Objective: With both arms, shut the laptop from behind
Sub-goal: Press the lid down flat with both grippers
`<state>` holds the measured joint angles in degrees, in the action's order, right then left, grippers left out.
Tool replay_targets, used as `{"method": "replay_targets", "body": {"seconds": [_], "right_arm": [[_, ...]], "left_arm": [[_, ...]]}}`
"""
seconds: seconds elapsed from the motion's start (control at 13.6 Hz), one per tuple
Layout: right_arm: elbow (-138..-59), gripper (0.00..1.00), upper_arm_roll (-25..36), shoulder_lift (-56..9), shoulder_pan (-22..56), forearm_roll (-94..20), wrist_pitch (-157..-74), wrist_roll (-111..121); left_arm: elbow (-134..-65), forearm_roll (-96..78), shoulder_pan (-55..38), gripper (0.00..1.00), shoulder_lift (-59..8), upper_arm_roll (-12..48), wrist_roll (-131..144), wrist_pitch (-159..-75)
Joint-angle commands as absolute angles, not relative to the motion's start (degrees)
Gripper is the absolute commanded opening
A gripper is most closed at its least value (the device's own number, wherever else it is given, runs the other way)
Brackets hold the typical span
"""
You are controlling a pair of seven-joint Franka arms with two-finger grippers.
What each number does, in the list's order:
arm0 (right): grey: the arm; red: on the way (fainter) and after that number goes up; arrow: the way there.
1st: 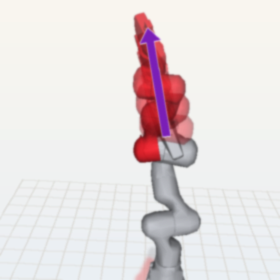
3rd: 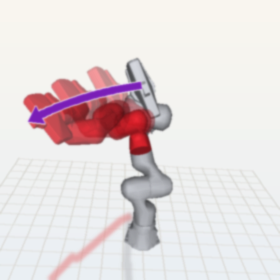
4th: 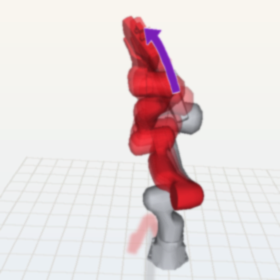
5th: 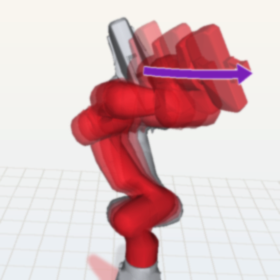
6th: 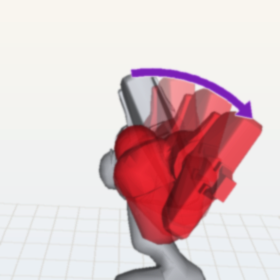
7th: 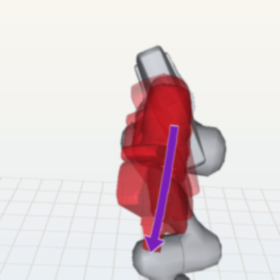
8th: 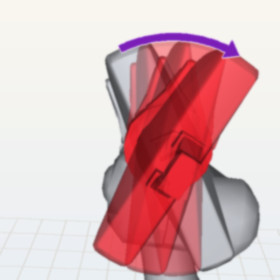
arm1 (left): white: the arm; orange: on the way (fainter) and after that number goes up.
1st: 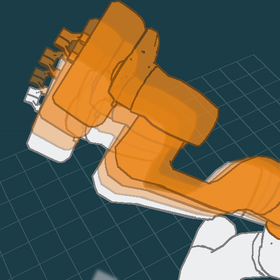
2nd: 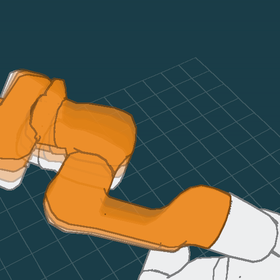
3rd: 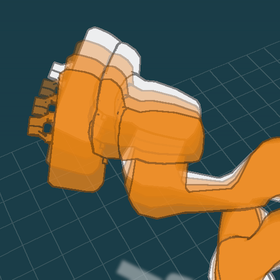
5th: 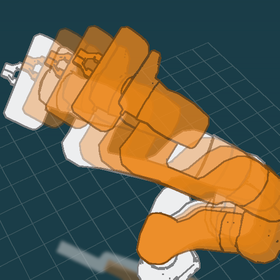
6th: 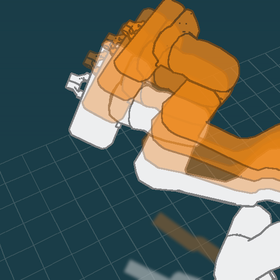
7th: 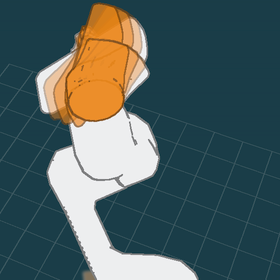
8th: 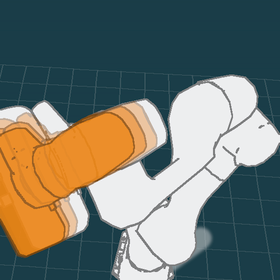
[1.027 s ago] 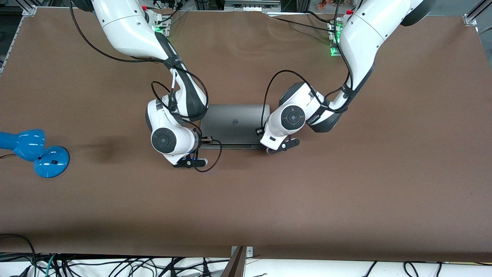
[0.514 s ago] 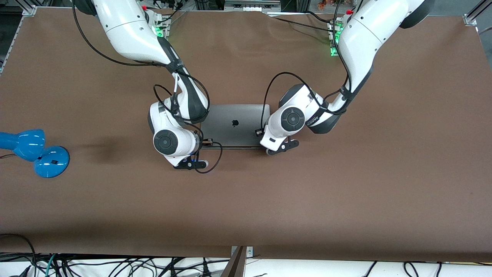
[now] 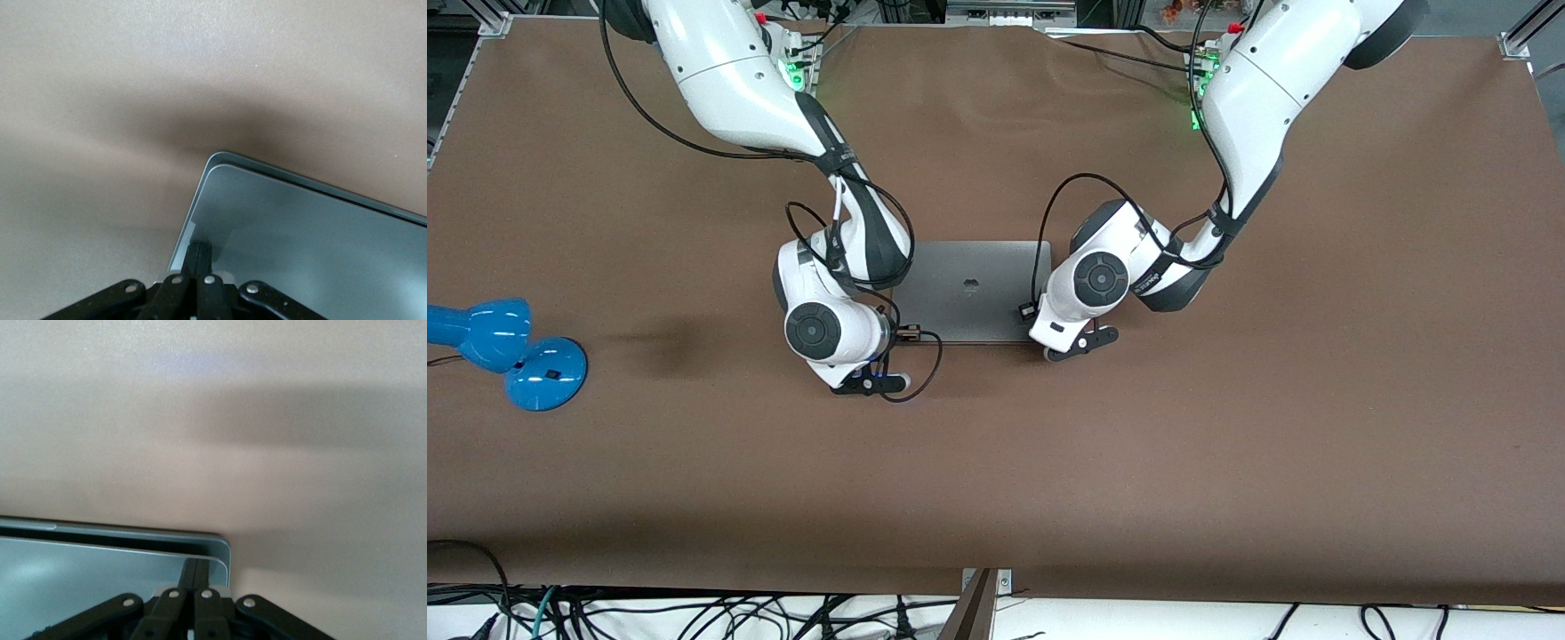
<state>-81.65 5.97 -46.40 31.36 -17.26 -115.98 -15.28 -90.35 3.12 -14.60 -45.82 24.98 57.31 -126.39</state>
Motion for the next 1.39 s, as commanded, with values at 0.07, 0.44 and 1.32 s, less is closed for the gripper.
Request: {"method": "replay_targets", "body": {"seconds": [0.07,0.44,1.32], "right_arm": [[-80.3,0.0,5.7,-48.0,31.2,-16.8,-117.2,-14.6],[-80.3,0.0,5.7,-48.4,31.3,-16.8,-118.3,-14.2],[-69.3,0.53,10.9,-47.1,31.7,-15.8,-103.3,-14.7]], "left_arm": [[-88.6,5.1,-15.6,0.0,-47.3,24.3,58.5,-126.9],[-88.6,5.2,-15.6,0.0,-47.3,24.3,58.5,-127.4],[-89.5,5.4,-14.0,1.0,-38.2,24.8,57.4,-117.4]]}}
